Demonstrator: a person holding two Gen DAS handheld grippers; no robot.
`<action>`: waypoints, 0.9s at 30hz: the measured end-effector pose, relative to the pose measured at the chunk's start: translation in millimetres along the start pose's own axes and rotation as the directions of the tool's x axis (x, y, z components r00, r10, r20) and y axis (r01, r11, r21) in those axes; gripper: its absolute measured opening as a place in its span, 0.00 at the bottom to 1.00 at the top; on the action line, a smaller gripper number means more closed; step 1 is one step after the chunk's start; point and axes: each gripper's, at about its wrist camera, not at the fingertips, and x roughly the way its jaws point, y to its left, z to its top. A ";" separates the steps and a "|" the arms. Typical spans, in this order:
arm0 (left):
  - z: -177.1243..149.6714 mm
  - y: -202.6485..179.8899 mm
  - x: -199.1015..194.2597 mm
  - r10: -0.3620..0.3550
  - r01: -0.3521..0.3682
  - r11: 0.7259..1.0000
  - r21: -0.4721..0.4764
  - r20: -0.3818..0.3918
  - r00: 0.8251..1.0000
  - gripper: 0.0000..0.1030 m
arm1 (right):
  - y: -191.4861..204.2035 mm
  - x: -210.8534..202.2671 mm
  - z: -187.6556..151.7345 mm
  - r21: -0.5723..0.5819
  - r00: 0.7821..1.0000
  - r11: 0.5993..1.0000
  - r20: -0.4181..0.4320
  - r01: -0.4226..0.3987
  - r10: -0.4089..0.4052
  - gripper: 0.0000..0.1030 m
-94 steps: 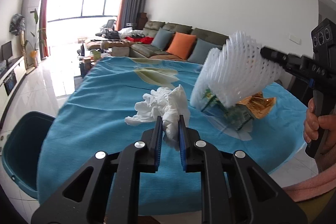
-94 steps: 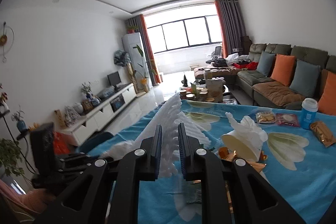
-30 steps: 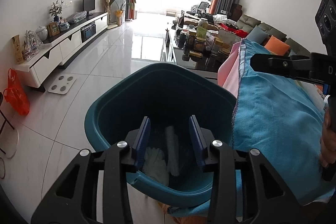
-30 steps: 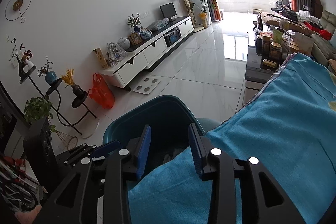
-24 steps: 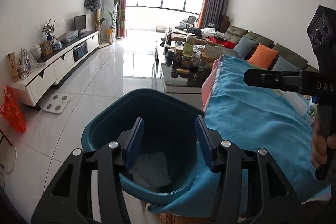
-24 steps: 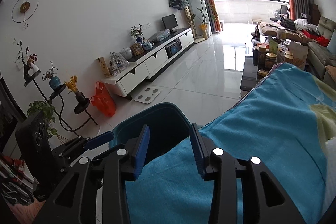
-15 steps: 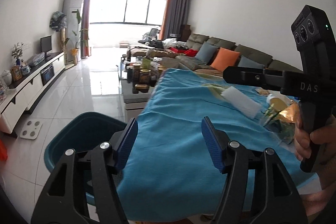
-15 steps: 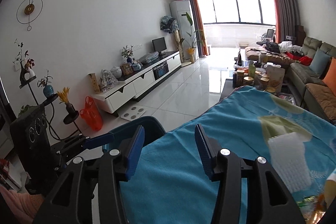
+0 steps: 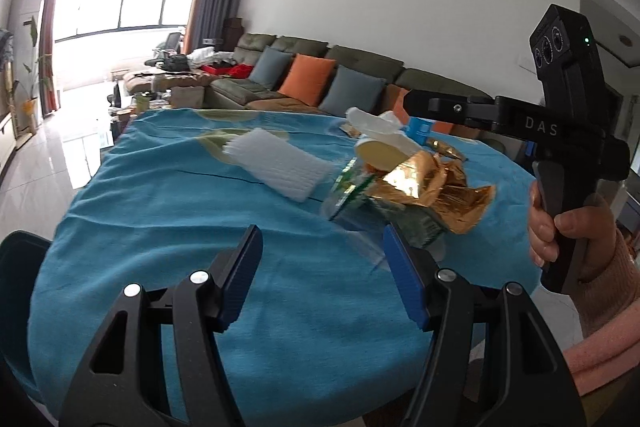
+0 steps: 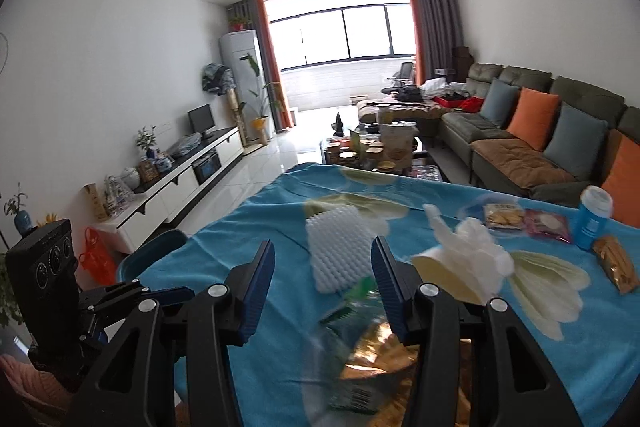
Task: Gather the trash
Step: 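Grasp the green wrapper with the left tool while the right tool grasps gold foil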
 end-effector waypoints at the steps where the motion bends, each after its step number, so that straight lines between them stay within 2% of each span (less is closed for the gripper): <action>1: 0.1 -6.0 6.9 -0.025 0.025 1.000 0.007 -0.010 1.000 0.60 | -11.8 -5.5 -4.3 0.015 1.000 1.000 0.001 0.024 -0.024 0.46; 5: 2.6 -28.0 34.2 -0.097 0.099 0.995 0.023 -0.063 0.993 0.60 | -42.2 -24.1 -21.0 0.071 0.994 0.992 -0.013 0.106 -0.105 0.48; 8: 4.2 -36.2 50.2 -0.131 0.134 0.991 0.018 -0.106 0.986 0.60 | -59.0 -29.1 -35.2 0.103 0.991 0.986 -0.042 0.129 -0.126 0.52; 15: 10.6 -50.0 89.7 -0.158 0.161 0.987 -0.002 -0.207 0.965 0.60 | -81.1 -32.6 -66.8 0.193 0.987 0.973 -0.120 0.125 -0.103 0.54; 18: 11.8 -49.6 103.4 -0.189 0.185 0.982 -0.040 -0.237 0.953 0.56 | -83.4 -32.1 -76.1 0.231 0.988 0.967 -0.132 0.106 -0.077 0.54; 21: 11.4 -46.0 111.5 -0.211 0.199 0.977 -0.073 -0.256 0.943 0.43 | -84.2 -29.4 -81.0 0.258 0.989 0.962 -0.141 0.087 -0.052 0.50; 23: 10.3 -44.8 114.6 -0.229 0.214 0.973 -0.086 -0.262 0.938 0.26 | -84.3 -29.3 -82.4 0.275 0.989 0.959 -0.144 0.073 -0.034 0.41; 25: 10.3 -44.6 116.4 -0.230 0.214 0.973 -0.088 -0.264 0.937 0.14 | -84.9 -30.7 -82.8 0.288 0.990 0.955 -0.139 0.067 -0.027 0.30; 27: 10.4 -43.5 116.3 -0.241 0.225 0.970 -0.091 -0.260 0.935 0.08 | -86.7 -32.6 -82.3 0.301 0.992 0.952 -0.129 0.055 -0.016 0.24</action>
